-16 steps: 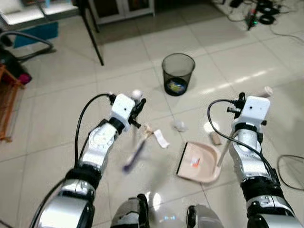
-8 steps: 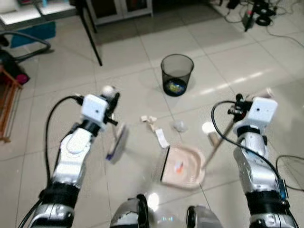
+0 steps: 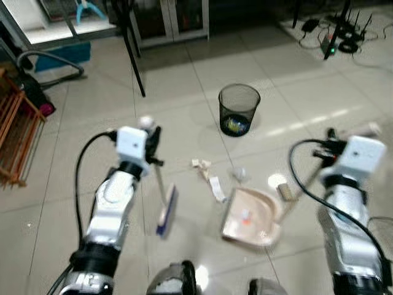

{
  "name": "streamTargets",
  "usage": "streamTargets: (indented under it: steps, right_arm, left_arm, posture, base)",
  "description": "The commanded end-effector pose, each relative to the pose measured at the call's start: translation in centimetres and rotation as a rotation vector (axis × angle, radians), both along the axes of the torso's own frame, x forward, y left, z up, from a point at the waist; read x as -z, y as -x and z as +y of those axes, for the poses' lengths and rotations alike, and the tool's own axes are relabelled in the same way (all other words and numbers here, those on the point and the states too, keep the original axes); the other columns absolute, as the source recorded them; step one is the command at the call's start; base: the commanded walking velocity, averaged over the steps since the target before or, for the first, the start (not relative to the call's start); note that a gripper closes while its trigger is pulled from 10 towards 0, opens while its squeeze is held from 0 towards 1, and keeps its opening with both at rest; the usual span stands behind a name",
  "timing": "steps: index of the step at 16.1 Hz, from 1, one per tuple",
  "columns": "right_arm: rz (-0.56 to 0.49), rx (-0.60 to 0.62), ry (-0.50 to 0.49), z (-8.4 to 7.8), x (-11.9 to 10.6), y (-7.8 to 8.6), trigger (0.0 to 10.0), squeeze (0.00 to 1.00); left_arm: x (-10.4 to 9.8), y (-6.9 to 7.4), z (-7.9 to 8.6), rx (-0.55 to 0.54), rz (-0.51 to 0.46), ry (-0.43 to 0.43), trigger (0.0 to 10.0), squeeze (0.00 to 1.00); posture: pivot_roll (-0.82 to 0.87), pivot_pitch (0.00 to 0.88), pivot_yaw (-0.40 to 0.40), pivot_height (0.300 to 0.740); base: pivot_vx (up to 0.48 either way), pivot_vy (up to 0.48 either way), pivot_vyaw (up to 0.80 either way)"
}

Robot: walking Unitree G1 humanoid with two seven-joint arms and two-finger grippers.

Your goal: Sweep floor

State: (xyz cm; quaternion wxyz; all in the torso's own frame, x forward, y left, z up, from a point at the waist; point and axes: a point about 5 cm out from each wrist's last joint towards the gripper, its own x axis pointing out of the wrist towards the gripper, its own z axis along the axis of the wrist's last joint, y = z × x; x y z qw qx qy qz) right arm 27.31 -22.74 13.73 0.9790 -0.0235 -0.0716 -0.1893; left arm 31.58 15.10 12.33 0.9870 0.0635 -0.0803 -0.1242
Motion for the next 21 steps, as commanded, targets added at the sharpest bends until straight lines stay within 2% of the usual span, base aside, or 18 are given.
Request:
streamTargets:
  steps: [1,5,6,10,12,18,21]
  right_arm:
    - [-0.033,-0.01,0.002,0.4,-1.0,-0.3,10.0,0.0]
    - [-0.017,-0.02,-0.019,0.9,-1.0,-0.7,10.0,0.0]
    - [-0.04,-0.03,-0.046,1.2,-1.0,-0.9,10.0,0.0]
    - [-0.03,-0.035,-0.109,1.6,-0.9,-0.9,10.0,0.0]
    - [-0.002,-0.037,-0.082,1.6,-0.5,-0.8,10.0,0.0]
    - [0.003,-0.04,-0.054,1.5,-0.6,-0.6,10.0,0.0]
    - [0.003,-0.041,-0.092,1.4,-0.4,-0.5,10.0,0.0]
  left_arm:
    - [-1.5,-0.2,0.3,-0.016,-0.057,-0.01,10.0,0.0]
    - [-1.1,0.1,0.6,-0.031,-0.042,-0.034,10.0,0.0]
    - [-0.9,0.1,0.5,-0.03,-0.033,-0.03,10.0,0.0]
    - [-0.6,0.1,-0.4,-0.002,-0.02,-0.028,10.0,0.0]
    - [-0.4,0.2,-0.6,0.001,-0.017,-0.037,10.0,0.0]
    - [-0.2,0.4,-0.5,0.002,-0.007,-0.041,10.0,0.0]
    - [-0.1,0.5,-0.8,0.006,-0.005,-0.038,10.0,0.0]
  posture:
    - [-0.05,0.05,0.109,0.74]
    - [-0.04,0.053,0.097,0.74]
    - [-0.04,0.053,0.099,0.74]
    - [-0.06,0.058,0.106,0.74]
    - [-0.06,0.06,0.1,0.74]
    - [-0.06,0.081,0.1,0.74]
    - [-0.06,0.084,0.096,0.74]
  base:
    - [0.394,0.0,0.8]
    - [0.392,0.0,0.2]
    - [0.39,0.0,0.0]
    - [0.393,0.0,-0.2]
    - [0.392,0.0,-0.69]
    - [0.393,0.0,0.0]
    - [0.393,0.0,-0.16]
